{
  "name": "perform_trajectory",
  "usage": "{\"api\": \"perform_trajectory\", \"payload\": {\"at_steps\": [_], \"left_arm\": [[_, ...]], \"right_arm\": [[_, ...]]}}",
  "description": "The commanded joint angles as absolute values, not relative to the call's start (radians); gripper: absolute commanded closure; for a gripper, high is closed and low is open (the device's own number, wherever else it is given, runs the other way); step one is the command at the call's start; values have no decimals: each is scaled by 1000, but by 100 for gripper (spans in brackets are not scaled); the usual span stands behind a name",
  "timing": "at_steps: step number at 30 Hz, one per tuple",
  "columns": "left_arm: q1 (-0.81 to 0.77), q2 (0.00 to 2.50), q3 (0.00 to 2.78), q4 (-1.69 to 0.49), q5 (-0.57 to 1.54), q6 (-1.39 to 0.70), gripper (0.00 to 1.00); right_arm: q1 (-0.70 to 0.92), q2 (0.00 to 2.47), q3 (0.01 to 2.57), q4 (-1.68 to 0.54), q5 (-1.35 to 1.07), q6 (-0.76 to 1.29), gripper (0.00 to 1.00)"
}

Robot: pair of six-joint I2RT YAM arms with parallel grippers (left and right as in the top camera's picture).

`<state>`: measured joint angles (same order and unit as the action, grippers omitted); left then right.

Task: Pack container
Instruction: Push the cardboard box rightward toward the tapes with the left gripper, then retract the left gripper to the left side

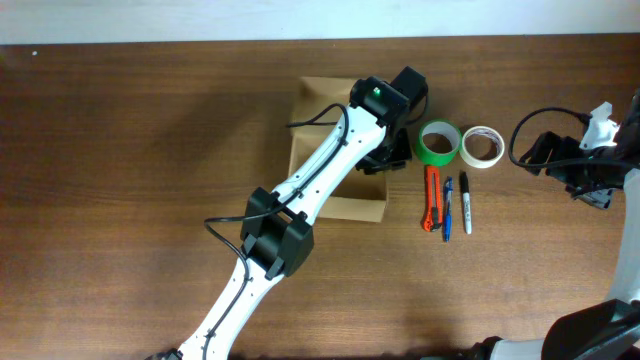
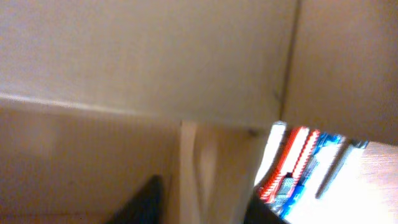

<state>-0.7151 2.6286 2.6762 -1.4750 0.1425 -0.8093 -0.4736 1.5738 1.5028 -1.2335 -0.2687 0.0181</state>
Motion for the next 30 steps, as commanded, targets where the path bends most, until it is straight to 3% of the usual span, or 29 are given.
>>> {"api": "perform_trajectory", "payload": {"at_steps": [1, 7, 16, 30], "left_arm": [[-719, 2648, 2686, -1475, 123, -748, 37], [-725, 2648, 2753, -1503, 104, -725, 33], [-726, 2638, 3144, -1650, -68, -550, 32], [-625, 2218, 3133, -1687, -490, -361, 35]], "right_arm": [[-478, 1575, 1513, -1234, -286, 15, 1], [-478, 1575, 1513, -1234, -285, 15, 1], [-478, 1575, 1513, -1232, -285, 15, 1], [-478, 1575, 1513, -1171, -339, 16, 1]]}}
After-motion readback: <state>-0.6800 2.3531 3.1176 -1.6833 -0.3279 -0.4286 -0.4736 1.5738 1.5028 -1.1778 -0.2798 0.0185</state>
